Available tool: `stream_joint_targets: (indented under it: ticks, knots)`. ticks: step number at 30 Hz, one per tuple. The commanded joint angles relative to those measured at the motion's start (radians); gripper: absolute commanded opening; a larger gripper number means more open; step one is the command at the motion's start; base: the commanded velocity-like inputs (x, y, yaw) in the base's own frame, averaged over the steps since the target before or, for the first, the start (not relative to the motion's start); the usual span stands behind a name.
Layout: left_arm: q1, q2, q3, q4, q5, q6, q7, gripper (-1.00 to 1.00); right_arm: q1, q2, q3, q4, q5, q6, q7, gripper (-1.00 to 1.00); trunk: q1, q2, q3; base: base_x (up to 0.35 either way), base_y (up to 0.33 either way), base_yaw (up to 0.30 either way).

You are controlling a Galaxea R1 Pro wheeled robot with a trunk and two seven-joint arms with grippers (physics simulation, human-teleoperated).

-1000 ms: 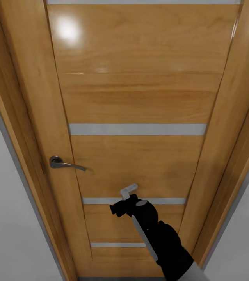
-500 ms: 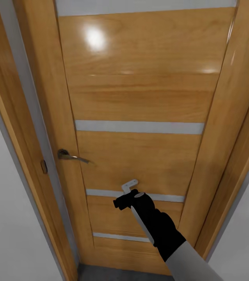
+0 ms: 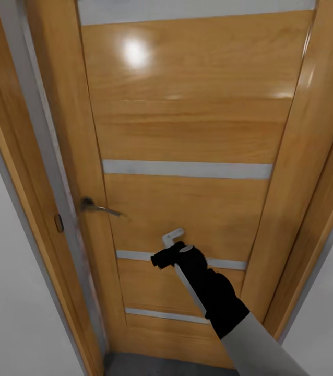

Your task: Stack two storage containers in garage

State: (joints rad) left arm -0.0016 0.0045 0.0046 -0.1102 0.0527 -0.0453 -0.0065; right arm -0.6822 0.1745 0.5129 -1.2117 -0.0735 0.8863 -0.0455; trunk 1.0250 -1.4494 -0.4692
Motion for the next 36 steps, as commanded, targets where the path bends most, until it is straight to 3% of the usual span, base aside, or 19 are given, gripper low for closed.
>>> stream_joint_targets:
  ticks: [1, 5, 8, 12, 18, 24, 29, 36]
  knots:
    - [0.0, 0.0, 0.0, 0.0, 0.006, -0.002, -0.001, 1.0, -0.045, 0.0, 0.0, 0.0, 0.04, -0.002, -0.009, 1.0, 0.0, -0.001, -0.001, 0.0, 0.0, 0.0]
    - [0.0, 0.0, 0.0, 0.0, 0.006, -0.002, -0.001, 1.0, -0.097, 0.0, 0.002, 0.028, 0.035, 0.002, -0.01, 1.0, 0.0, -0.001, -0.001, 0.0, 0.0, 0.0]
    - [0.0, -0.001, 0.0, 0.0, 0.006, -0.002, -0.001, 1.0, -0.164, 0.0, 0.002, 0.135, 0.032, -0.009, -0.01, 1.0, 0.0, -0.001, -0.001, 0.0, 0.0, 0.0]
    - [0.0, -0.001, 0.0, 0.0, 0.006, -0.002, -0.001, 1.0, -0.173, 0.0, 0.002, 0.153, 0.034, -0.011, -0.011, 1.0, 0.0, -0.001, -0.001, 0.0, 0.0, 0.0]
    - [0.0, -0.001, 0.0, 0.0, 0.006, -0.002, -0.001, 1.0, -0.175, 0.0, 0.025, 0.098, 0.037, 0.001, -0.029, 1.0, 0.0, -0.001, -0.001, 0.0, 0.0, 0.0]
    - [0.0, -0.001, 0.0, 0.0, 0.006, -0.002, -0.001, 1.0, -0.175, 0.0, 0.094, -0.001, 0.038, 0.068, -0.079, 1.0, 0.0, -0.001, -0.001, 0.0, 0.0, 0.0]
    - [0.0, -0.001, 0.0, -0.001, 0.006, -0.002, -0.001, 1.0, -0.188, 0.0, 0.101, -0.005, 0.039, 0.088, -0.106, 1.0, 0.0, -0.001, -0.001, 0.0, 0.0, 0.0]
    - [0.0, -0.001, 0.0, -0.002, 0.006, -0.002, -0.001, 1.0, -0.303, 0.0, 0.101, 0.145, 0.033, 0.066, -0.115, 1.0, 0.0, -0.001, -0.001, 0.0, 0.0, 0.0]
